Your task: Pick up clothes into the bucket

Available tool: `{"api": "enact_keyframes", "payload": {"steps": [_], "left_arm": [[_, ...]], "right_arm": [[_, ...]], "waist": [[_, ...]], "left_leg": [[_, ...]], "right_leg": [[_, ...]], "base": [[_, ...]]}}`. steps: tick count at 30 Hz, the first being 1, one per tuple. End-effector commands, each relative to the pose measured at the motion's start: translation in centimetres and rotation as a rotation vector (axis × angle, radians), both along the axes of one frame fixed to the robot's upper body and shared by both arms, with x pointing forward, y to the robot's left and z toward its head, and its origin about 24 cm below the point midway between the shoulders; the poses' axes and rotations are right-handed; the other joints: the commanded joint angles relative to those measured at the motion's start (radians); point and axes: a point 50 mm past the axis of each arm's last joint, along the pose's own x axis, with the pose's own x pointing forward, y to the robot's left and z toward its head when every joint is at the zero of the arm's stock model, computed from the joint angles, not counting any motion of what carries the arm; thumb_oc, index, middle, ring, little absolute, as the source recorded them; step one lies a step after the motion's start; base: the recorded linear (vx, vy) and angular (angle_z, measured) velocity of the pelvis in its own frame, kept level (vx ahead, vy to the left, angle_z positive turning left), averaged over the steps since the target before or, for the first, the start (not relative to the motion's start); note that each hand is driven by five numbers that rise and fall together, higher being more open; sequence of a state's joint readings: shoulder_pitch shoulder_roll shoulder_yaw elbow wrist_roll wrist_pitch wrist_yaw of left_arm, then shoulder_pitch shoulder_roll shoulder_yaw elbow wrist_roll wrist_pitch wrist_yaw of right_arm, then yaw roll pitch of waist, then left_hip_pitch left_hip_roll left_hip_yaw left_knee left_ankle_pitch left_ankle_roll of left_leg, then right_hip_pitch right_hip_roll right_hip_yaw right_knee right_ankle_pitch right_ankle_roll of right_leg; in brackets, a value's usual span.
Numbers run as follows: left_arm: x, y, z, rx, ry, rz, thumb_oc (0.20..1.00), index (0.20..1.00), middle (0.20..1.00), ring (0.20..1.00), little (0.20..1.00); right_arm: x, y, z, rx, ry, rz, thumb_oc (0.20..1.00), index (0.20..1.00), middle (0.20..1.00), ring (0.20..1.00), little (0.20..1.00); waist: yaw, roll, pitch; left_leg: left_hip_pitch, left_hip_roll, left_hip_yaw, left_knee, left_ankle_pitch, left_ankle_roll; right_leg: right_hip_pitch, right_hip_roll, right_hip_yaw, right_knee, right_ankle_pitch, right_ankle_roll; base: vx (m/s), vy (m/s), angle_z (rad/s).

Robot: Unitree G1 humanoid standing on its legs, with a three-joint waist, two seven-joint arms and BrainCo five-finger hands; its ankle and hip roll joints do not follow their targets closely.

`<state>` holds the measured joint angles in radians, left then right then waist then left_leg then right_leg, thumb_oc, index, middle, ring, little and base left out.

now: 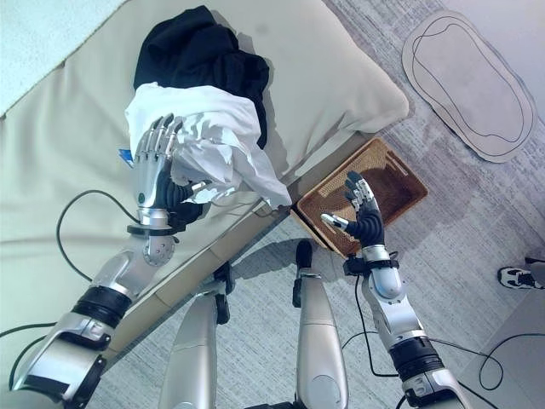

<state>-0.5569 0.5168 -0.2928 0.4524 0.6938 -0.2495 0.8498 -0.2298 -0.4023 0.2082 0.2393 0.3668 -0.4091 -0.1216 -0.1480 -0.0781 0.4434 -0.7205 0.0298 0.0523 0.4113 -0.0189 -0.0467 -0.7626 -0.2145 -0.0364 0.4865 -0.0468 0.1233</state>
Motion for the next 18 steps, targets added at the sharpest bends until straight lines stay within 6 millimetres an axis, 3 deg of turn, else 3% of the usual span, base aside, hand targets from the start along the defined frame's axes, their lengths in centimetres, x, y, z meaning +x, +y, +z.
{"api": "enact_keyframes", "payload": {"steps": [1, 6, 7, 8, 9, 10, 11, 12, 18], "left_arm": [[-0.3, -0.5, 0.2, -0.017, -0.067, -0.003, 1.000, 1.000, 1.000, 1.000, 1.000], [-0.1, -0.6, -0.6, 0.026, -0.033, 0.014, 1.000, 1.000, 1.000, 1.000, 1.000], [0.0, -0.4, -0.7, 0.030, -0.025, 0.024, 0.831, 0.831, 0.831, 0.831, 0.831], [0.2, 0.1, -1.1, 0.024, -0.002, 0.057, 0.589, 0.589, 0.589, 0.589, 0.589], [0.2, 0.1, -1.1, 0.024, -0.002, 0.057, 0.533, 0.533, 0.533, 0.533, 0.533], [0.3, 0.5, -1.2, 0.021, 0.010, 0.079, 0.395, 0.395, 0.395, 0.395, 0.395], [0.4, 0.8, -1.2, 0.022, 0.012, 0.095, 0.388, 0.388, 0.388, 0.388, 0.388], [0.5, 1.1, -1.3, 0.022, 0.021, 0.111, 0.200, 0.200, 0.200, 0.200, 0.200], [0.6, 2.4, -1.3, 0.017, 0.035, 0.165, 0.200, 0.200, 0.200, 0.200, 0.200]], "right_arm": [[-0.9, -0.3, 0.9, 0.043, -0.083, -0.014, 1.000, 1.000, 1.000, 1.000, 1.000], [-0.8, -0.2, 1.0, 0.042, -0.089, -0.013, 1.000, 1.000, 1.000, 1.000, 1.000], [-0.8, -0.2, 1.1, 0.040, -0.092, -0.015, 1.000, 1.000, 1.000, 1.000, 1.000], [-0.8, -0.3, 1.1, 0.038, -0.094, -0.022, 1.000, 1.000, 1.000, 1.000, 1.000], [-0.8, -0.3, 1.1, 0.038, -0.094, -0.022, 1.000, 1.000, 1.000, 1.000, 1.000], [-0.8, -0.4, 1.1, 0.037, -0.092, -0.026, 1.000, 1.000, 1.000, 1.000, 1.000], [-0.8, -0.4, 1.0, 0.036, -0.091, -0.028, 1.000, 1.000, 1.000, 1.000, 1.000], [-0.9, -0.4, 1.0, 0.034, -0.090, -0.030, 1.000, 1.000, 1.000, 1.000, 1.000], [-1.0, -0.6, 0.9, 0.031, -0.085, -0.033, 1.000, 1.000, 1.000, 1.000, 1.000]], "waist": [[0.007, -0.002, -0.061], [0.006, -0.002, -0.063], [0.006, -0.002, -0.064], [0.005, -0.002, -0.066], [0.005, -0.002, -0.066], [0.005, -0.002, -0.067], [0.004, -0.002, -0.069], [0.003, -0.003, -0.070], [0.000, -0.001, -0.082]], "left_leg": [[-0.035, -0.001, -0.019, 0.053, -0.056, 0.017], [-0.036, 0.000, -0.017, 0.051, -0.055, 0.018], [-0.037, 0.000, -0.016, 0.050, -0.055, 0.018], [-0.037, 0.000, -0.015, 0.050, -0.055, 0.018], [-0.037, 0.000, -0.015, 0.050, -0.054, 0.018], [-0.037, 0.001, -0.014, 0.049, -0.054, 0.018], [-0.037, 0.002, -0.014, 0.048, -0.054, 0.018], [-0.036, 0.001, -0.014, 0.047, -0.054, 0.018], [-0.038, 0.002, -0.013, 0.046, -0.055, 0.019]], "right_leg": [[0.027, -0.044, 0.003, -0.104, 0.089, 0.052], [0.025, -0.044, 0.005, -0.106, 0.091, 0.053], [0.024, -0.044, 0.004, -0.107, 0.092, 0.053], [0.022, -0.044, 0.004, -0.107, 0.093, 0.053], [0.022, -0.044, 0.004, -0.107, 0.093, 0.053], [0.021, -0.044, 0.003, -0.108, 0.093, 0.052], [0.021, -0.043, 0.003, -0.108, 0.093, 0.052], [0.022, -0.043, 0.003, -0.109, 0.094, 0.052], [0.016, -0.041, 0.007, -0.110, 0.095, 0.050]], "base": [[0.00, 0.000, 0.00], [0.00, 0.000, 0.00], [0.00, 0.000, 0.00], [0.00, 0.000, 0.00], [0.00, 0.000, 0.00], [0.00, 0.000, 0.00], [0.00, 0.000, 0.00], [0.00, 0.000, 0.00], [0.00, 0.000, 0.00]]}}
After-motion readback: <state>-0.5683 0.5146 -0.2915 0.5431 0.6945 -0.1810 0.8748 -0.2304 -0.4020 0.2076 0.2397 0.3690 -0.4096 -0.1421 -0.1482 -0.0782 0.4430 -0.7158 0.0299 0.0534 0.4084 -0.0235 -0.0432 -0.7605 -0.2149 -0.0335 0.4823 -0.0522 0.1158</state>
